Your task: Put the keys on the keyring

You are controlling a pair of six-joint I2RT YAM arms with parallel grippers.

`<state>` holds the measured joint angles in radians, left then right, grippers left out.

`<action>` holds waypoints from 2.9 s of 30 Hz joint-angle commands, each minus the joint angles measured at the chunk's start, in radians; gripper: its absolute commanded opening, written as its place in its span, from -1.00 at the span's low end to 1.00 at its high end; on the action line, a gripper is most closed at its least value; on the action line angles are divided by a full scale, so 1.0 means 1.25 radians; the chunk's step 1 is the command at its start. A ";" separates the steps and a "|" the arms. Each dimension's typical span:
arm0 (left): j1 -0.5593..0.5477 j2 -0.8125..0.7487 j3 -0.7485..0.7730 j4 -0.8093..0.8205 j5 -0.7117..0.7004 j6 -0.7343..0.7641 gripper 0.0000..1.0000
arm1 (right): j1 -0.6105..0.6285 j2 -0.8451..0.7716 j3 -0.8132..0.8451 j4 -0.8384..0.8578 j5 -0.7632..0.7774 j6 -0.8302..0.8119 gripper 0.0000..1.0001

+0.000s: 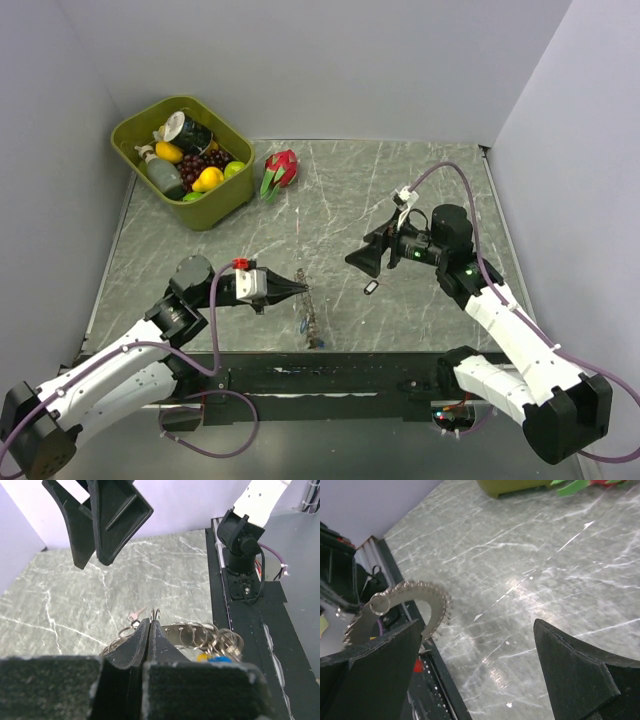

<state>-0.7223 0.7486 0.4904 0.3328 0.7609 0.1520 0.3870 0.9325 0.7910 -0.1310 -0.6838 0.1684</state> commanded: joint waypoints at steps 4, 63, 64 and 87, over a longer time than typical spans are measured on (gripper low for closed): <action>0.000 0.008 0.041 -0.066 -0.010 0.019 -0.98 | 0.001 -0.017 -0.027 0.102 -0.181 -0.018 0.99; 0.000 0.042 0.167 -0.423 0.021 0.159 -0.98 | -0.016 0.586 0.148 -0.271 0.424 0.227 -0.11; 0.000 0.043 0.167 -0.425 0.020 0.161 -0.98 | -0.018 0.581 0.146 -0.272 0.427 0.224 -0.11; 0.001 0.061 0.166 -0.426 0.016 0.162 -0.98 | -0.027 0.539 0.121 -0.306 0.444 0.211 0.07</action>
<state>-0.7219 0.8310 0.6903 -0.2527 0.7589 0.3386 0.3641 1.5822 0.9489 -0.5247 -0.1131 0.4248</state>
